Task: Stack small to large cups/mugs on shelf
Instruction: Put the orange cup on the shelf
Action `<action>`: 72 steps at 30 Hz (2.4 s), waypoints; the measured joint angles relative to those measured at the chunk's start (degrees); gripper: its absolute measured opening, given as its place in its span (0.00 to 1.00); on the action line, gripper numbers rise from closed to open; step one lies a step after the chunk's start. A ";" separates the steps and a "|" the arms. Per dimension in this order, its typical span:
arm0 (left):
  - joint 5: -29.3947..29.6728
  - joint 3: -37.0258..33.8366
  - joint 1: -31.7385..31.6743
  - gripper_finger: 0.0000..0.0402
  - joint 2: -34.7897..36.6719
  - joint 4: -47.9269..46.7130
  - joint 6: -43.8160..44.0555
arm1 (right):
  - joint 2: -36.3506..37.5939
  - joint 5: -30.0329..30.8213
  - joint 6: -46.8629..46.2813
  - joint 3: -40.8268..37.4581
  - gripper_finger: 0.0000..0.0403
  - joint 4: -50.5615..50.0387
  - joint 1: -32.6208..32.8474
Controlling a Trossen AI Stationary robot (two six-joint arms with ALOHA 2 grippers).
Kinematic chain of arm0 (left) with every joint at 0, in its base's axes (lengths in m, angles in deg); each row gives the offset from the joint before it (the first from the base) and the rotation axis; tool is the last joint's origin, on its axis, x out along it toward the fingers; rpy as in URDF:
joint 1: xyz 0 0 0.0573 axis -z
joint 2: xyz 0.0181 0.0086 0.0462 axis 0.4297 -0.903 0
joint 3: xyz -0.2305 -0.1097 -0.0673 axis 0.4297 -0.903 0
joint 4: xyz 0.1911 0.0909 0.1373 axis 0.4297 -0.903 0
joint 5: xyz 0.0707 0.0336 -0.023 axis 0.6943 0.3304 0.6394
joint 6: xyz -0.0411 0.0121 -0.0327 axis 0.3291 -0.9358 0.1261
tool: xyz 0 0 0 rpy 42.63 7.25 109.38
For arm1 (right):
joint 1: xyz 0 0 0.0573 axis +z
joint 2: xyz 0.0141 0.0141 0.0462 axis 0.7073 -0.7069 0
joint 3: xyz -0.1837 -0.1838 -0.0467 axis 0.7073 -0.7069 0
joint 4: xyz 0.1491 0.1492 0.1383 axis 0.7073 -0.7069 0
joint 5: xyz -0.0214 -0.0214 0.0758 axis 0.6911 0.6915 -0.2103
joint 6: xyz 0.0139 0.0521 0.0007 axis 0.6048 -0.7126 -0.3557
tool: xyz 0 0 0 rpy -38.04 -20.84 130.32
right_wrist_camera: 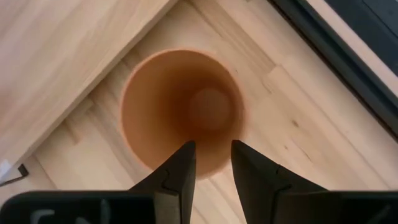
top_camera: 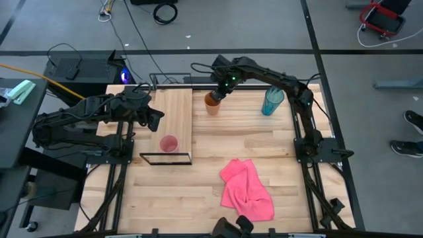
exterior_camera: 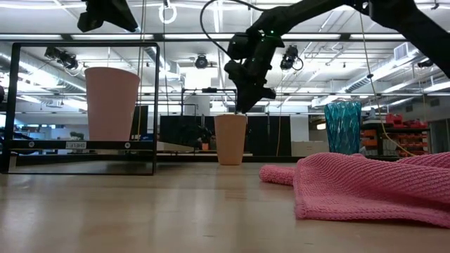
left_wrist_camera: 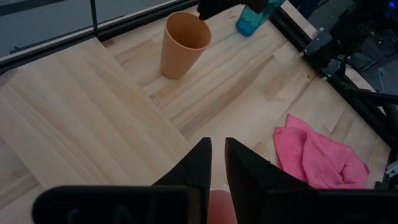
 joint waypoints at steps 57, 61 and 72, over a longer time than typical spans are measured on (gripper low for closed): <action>4.56 0.00 0.01 0.13 0.00 -0.85 0.04 | -0.85 4.13 4.65 -0.09 0.01 -0.36 2.09; 7.36 0.00 -0.02 0.12 0.08 -0.87 0.22 | 3.85 4.18 5.47 -0.09 0.01 -2.46 3.38; 20.73 0.04 -1.95 0.10 1.68 -3.42 -2.65 | 18.20 3.68 1.65 -0.07 0.01 -1.66 5.09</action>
